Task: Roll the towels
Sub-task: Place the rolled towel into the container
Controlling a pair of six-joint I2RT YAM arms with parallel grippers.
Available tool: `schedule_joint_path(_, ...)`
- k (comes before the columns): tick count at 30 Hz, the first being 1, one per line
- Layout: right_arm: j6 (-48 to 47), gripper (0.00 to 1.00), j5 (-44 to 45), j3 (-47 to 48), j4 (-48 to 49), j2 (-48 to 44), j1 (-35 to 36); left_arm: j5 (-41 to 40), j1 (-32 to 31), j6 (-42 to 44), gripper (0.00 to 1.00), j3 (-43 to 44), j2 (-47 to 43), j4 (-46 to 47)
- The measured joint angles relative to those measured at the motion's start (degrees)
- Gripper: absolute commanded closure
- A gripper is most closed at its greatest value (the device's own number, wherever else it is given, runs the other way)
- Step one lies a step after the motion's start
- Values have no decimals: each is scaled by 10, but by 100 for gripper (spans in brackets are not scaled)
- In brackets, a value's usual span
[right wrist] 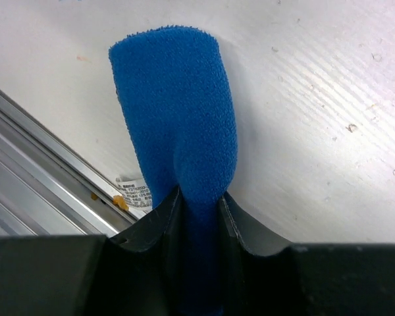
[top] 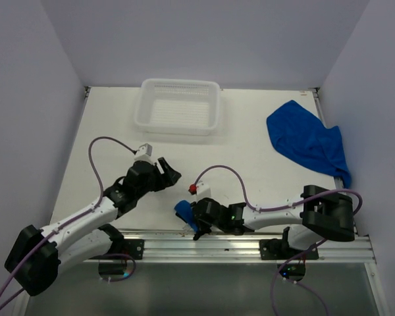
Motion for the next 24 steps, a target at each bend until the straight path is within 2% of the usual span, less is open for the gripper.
schedule_joint_path(8,-7,100,3,44,-110,-18,-14,12,87,82,22,144,-52,-103)
schedule_joint_path(14,-56,100,11,136,-184,-19,-80,11,133,118,21,168,-64,-153)
schedule_joint_path(19,-111,100,-11,272,-218,10,-165,3,156,141,20,178,-76,-190)
schedule_joint_path(24,-149,100,-65,431,-228,85,-251,-11,167,162,19,198,-82,-201)
